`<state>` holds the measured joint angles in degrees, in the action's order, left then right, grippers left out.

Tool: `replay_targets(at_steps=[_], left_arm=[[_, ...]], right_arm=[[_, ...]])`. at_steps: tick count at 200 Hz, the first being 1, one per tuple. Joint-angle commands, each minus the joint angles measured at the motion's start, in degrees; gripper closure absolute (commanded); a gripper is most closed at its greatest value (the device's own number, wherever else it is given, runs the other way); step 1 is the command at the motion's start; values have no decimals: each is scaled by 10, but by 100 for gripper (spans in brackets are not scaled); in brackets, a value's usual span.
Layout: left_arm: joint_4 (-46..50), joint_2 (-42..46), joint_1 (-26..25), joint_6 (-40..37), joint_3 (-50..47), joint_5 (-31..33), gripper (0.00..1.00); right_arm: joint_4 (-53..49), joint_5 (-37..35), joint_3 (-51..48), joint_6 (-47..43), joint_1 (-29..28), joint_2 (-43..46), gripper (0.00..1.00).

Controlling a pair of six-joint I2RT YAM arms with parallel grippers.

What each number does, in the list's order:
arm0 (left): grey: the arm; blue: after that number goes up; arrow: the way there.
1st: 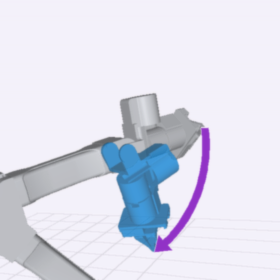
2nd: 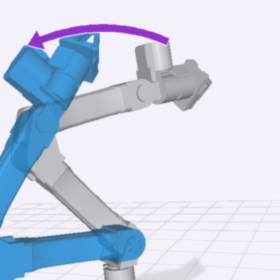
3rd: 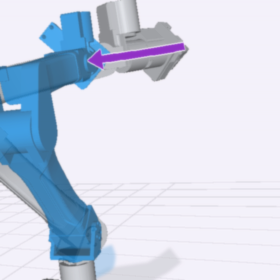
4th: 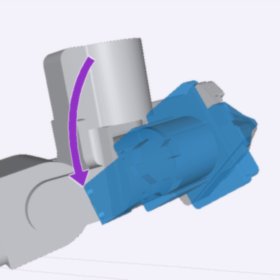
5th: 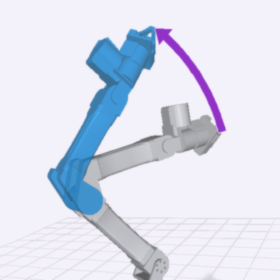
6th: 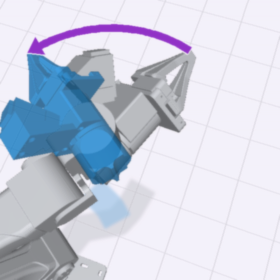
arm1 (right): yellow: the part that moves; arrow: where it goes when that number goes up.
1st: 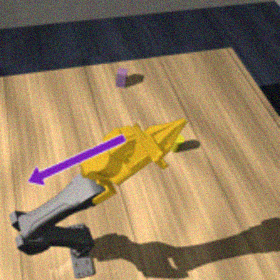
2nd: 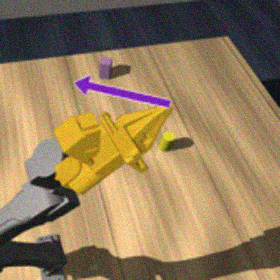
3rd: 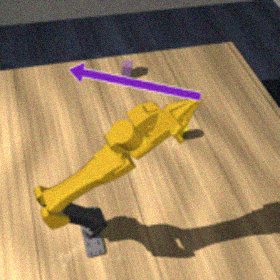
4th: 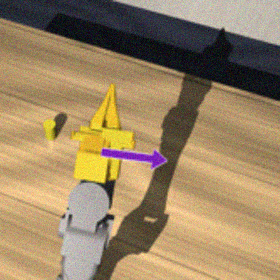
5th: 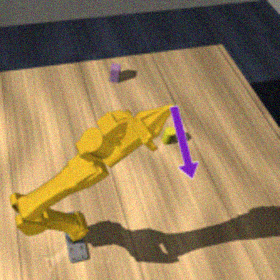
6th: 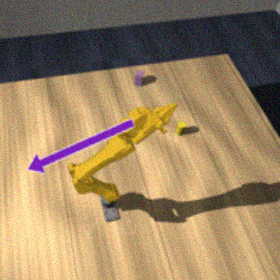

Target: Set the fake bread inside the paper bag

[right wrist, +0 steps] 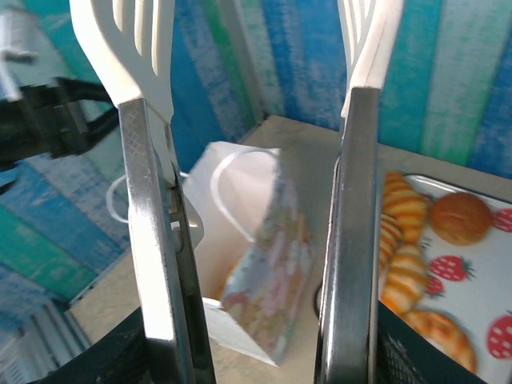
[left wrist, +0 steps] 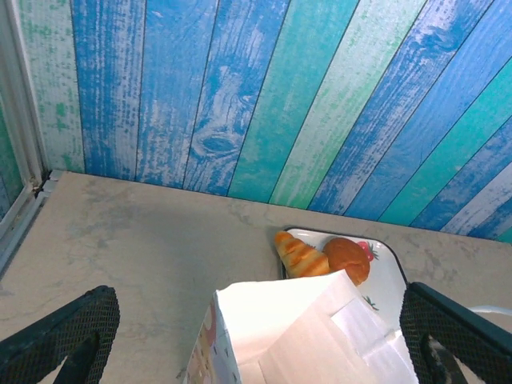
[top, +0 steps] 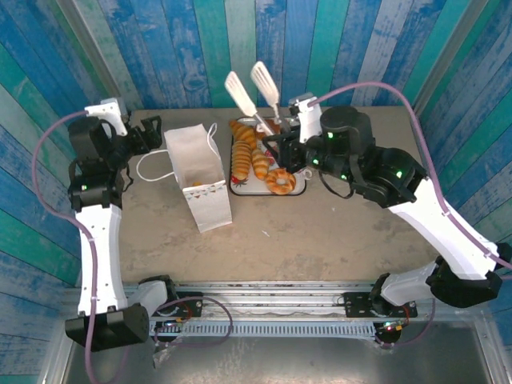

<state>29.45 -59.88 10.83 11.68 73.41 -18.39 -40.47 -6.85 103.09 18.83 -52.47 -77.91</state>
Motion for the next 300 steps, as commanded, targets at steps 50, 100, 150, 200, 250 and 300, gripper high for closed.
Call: replay_targets(at_steps=[50,100,150,200,250,300], left_arm=[[-13,83,2,17,-58,28,6],[-9,109,2,23,-86,11,6],[-11,116,2,28,-100,7,6],[-12,119,2,27,-105,9,6],[-15,122,2,29,-113,8,6],[-21,124,2,34,-123,2,6]], right_arm=[[-3,60,-172,41,121,48,47],[-45,103,-272,49,168,58,47],[-64,152,-343,40,216,44,47],[-70,195,-367,22,245,7,47],[-61,199,-370,18,247,-40,47],[-52,198,-371,16,246,-74,47]])
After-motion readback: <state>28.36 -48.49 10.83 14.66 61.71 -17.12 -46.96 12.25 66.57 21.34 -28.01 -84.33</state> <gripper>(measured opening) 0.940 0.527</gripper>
